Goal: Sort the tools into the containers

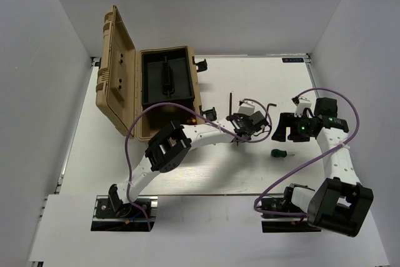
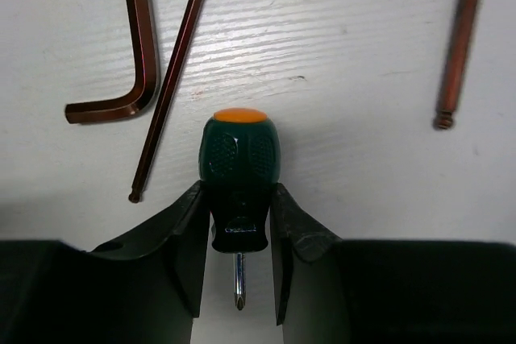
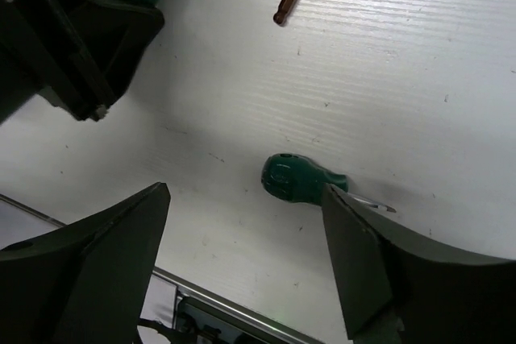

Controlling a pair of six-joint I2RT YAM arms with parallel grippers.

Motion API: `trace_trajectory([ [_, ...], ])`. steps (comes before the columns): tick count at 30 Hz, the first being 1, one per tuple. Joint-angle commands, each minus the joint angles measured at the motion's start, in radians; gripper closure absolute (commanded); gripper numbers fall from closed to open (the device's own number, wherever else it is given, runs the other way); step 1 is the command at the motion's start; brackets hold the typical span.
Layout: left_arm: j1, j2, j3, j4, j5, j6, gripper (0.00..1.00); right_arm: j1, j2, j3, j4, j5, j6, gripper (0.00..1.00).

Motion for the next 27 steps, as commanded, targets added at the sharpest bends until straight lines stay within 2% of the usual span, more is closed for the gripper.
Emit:
trace_trajectory([
  [1, -0.020, -0.194, 0.048, 0.056, -0.044, 0.175, 1.00, -0.010, -0.019, -0.007, -0.039, -0.025, -0.030, 0.17],
  [3, -0.009, -0.277, 0.067, 0.069, -0.054, 0.266, 1.00, -0.014, -0.022, -0.013, -0.041, -0.028, -0.041, 0.17],
  [5, 0.020, -0.331, 0.079, 0.069, -0.054, 0.306, 1.00, -0.020, -0.030, -0.019, -0.042, -0.032, -0.053, 0.24],
  [6, 0.029, -0.381, 0.070, 0.069, -0.105, 0.326, 1.00, -0.021, -0.030, -0.019, -0.041, -0.032, -0.058, 0.33],
  [8, 0.067, -0.426, 0.047, 0.082, -0.121, 0.360, 1.00, -0.022, -0.038, -0.025, -0.039, -0.038, -0.078, 0.45],
  [9, 0.086, -0.446, 0.031, 0.082, -0.121, 0.360, 1.00, -0.024, -0.041, -0.027, -0.041, -0.044, -0.084, 0.59],
  [12, 0.164, -0.501, 0.004, 0.062, -0.150, 0.384, 1.00, -0.022, -0.041, -0.031, -0.047, -0.057, -0.096, 0.70],
  [21, 0.497, -0.552, -0.076, -0.010, -0.184, 0.395, 1.00, -0.024, -0.038, -0.033, -0.045, -0.068, -0.104, 0.69],
  [23, 0.534, -0.552, -0.099, -0.022, -0.215, 0.395, 1.00, -0.021, -0.028, -0.031, -0.045, -0.066, -0.104, 0.66],
  [27, 0.595, -0.552, -0.133, -0.031, -0.242, 0.411, 1.00, -0.022, -0.021, -0.028, -0.044, -0.063, -0.101, 0.66],
])
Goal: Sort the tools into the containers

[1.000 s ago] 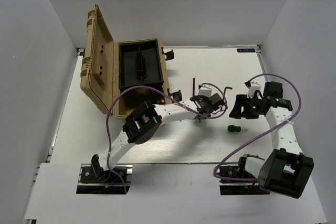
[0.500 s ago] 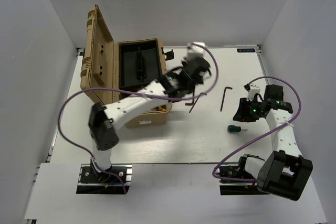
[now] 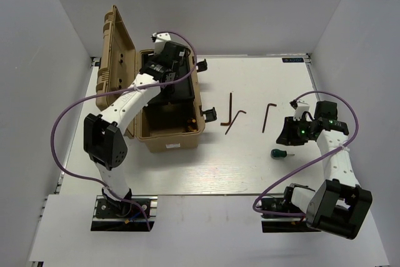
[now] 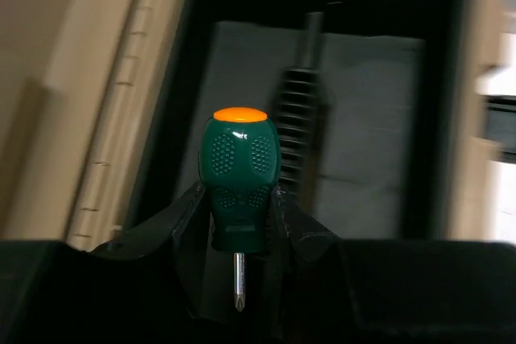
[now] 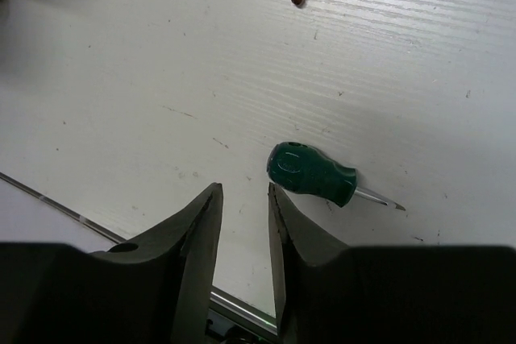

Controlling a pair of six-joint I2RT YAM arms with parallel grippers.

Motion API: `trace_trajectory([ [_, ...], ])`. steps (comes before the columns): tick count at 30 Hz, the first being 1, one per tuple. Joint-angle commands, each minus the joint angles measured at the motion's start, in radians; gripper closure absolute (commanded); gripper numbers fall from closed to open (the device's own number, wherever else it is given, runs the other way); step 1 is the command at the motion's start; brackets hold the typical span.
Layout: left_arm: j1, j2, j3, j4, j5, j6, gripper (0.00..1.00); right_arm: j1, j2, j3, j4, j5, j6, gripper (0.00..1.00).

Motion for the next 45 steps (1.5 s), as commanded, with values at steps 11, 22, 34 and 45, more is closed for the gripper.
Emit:
trace_trajectory([
  [11, 0.102, 0.019, -0.067, -0.010, 0.009, 0.038, 0.56, -0.001, 0.062, 0.030, -0.056, -0.008, -0.077, 0.22],
  [22, 0.120, -0.020, -0.052, 0.022, 0.087, 0.082, 0.22, 0.006, 0.111, 0.048, -0.102, 0.093, -0.262, 0.23],
  [34, 0.078, -0.405, -0.322, 0.245, 0.717, 0.323, 0.86, 0.011, 0.197, -0.019, -0.104, 0.055, -0.760, 0.19],
  [45, 0.068, -0.559, -0.484, 0.197, 0.767, 0.283, 0.21, 0.118, 0.303, -0.107, 0.110, 0.167, -0.789, 0.20],
])
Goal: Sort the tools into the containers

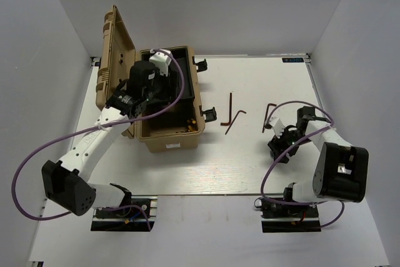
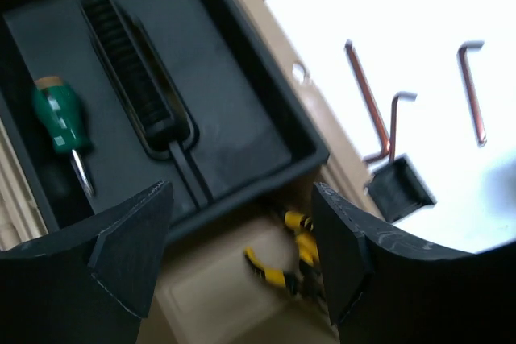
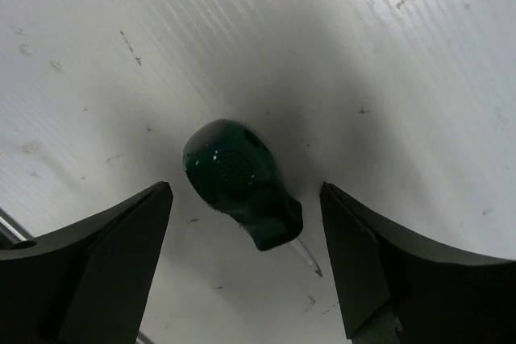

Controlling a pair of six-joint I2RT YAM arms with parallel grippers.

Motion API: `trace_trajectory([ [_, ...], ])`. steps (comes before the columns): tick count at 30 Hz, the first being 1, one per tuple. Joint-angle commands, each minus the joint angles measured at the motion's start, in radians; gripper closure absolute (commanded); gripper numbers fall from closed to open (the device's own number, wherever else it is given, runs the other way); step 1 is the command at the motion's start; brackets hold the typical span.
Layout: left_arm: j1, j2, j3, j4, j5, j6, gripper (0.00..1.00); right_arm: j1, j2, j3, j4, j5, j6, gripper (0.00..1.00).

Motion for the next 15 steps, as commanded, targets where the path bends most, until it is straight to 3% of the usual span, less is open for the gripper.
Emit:
trace_trajectory([
  [1, 0.000, -0.074, -0.032, -0.011, 0.030, -0.016, 0.21, 0.034, 0.012, -0.053, 0.095, 0.057, -0.034, 0.22],
  [5, -0.009, -0.105, -0.042, -0.021, 0.030, -0.027, 0.21, 0.074, 0.004, -0.104, 0.155, 0.104, -0.033, 0.28],
  [8, -0.009, -0.133, -0.066, -0.031, 0.040, -0.039, 0.19, 0.088, -0.008, -0.130, 0.166, 0.126, -0.042, 0.49],
  [9, -0.009, -0.148, -0.066, -0.031, 0.054, -0.052, 0.19, 0.091, -0.025, -0.130, 0.158, 0.126, -0.040, 0.70],
  [11, -0.009, -0.162, -0.075, -0.040, 0.069, -0.052, 0.19, 0.093, -0.033, -0.120, 0.126, 0.114, -0.034, 0.86],
  [13, -0.009, -0.191, -0.085, -0.041, 0.125, -0.061, 0.18, 0.100, -0.063, -0.045, 0.026, 0.042, -0.013, 1.00],
  [15, -0.009, -0.229, -0.132, 0.027, 0.234, -0.032, 0.17, 0.115, -0.076, 0.069, -0.048, -0.083, 0.022, 1.00],
])
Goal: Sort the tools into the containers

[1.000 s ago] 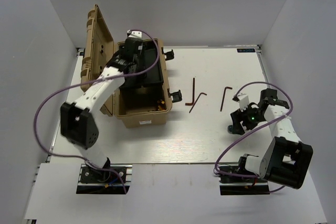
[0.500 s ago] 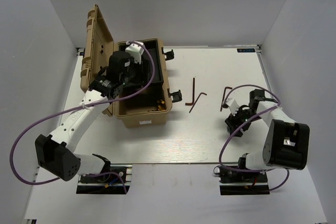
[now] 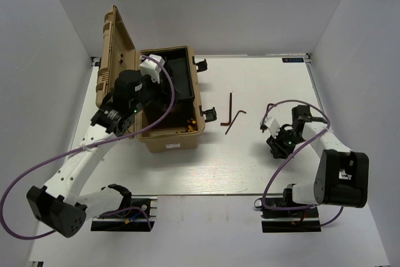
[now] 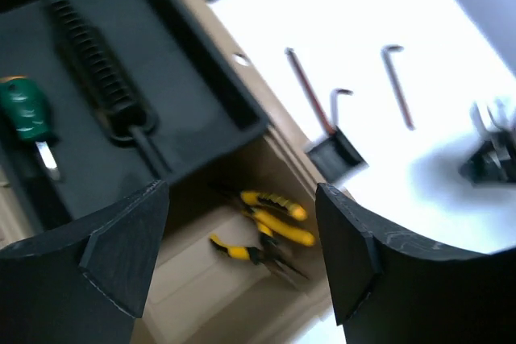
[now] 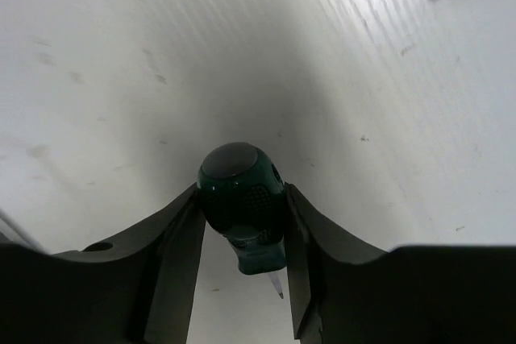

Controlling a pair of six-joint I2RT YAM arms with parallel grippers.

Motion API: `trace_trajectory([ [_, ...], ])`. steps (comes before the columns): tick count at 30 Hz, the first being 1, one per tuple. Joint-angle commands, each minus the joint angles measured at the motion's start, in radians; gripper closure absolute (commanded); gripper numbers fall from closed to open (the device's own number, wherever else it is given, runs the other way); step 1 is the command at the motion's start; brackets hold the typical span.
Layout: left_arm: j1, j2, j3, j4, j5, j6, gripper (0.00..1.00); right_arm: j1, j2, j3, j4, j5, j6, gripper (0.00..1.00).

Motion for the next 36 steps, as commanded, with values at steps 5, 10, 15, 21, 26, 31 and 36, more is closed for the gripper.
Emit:
trace_trajectory([
  [5, -0.015, -0.245, -0.173, 0.313, 0.372, 0.028, 0.15, 0.172, 0.085, 0.567, -0.380, -0.338, 0.235, 1.00],
  [10, -0.015, -0.267, -0.115, 0.327, 0.386, 0.028, 0.14, 0.385, 0.377, 1.031, -0.406, -0.373, 0.546, 1.00],
  [15, -0.015, -0.248, -0.065, 0.327, 0.396, 0.028, 0.14, 0.570, 0.638, 1.484, -0.353, -0.332, 0.788, 1.00],
  [21, -0.015, -0.209, -0.033, 0.327, 0.382, 0.037, 0.13, 0.663, 0.788, 1.711, -0.077, -0.362, 0.906, 1.00],
  [26, -0.015, -0.190, -0.011, 0.327, 0.373, 0.037, 0.13, 0.678, 0.823, 1.728, 0.204, -0.417, 1.061, 1.00],
  [31, -0.015, -0.190, -0.022, 0.382, 0.396, 0.018, 0.13, 0.674, 0.915, 1.668, 0.584, -0.481, 1.523, 1.00],
  [36, -0.015, -0.181, -0.053, 0.392, 0.414, -0.003, 0.13, 0.723, 1.075, 1.776, 0.737, -0.438, 1.649, 1.00],
])
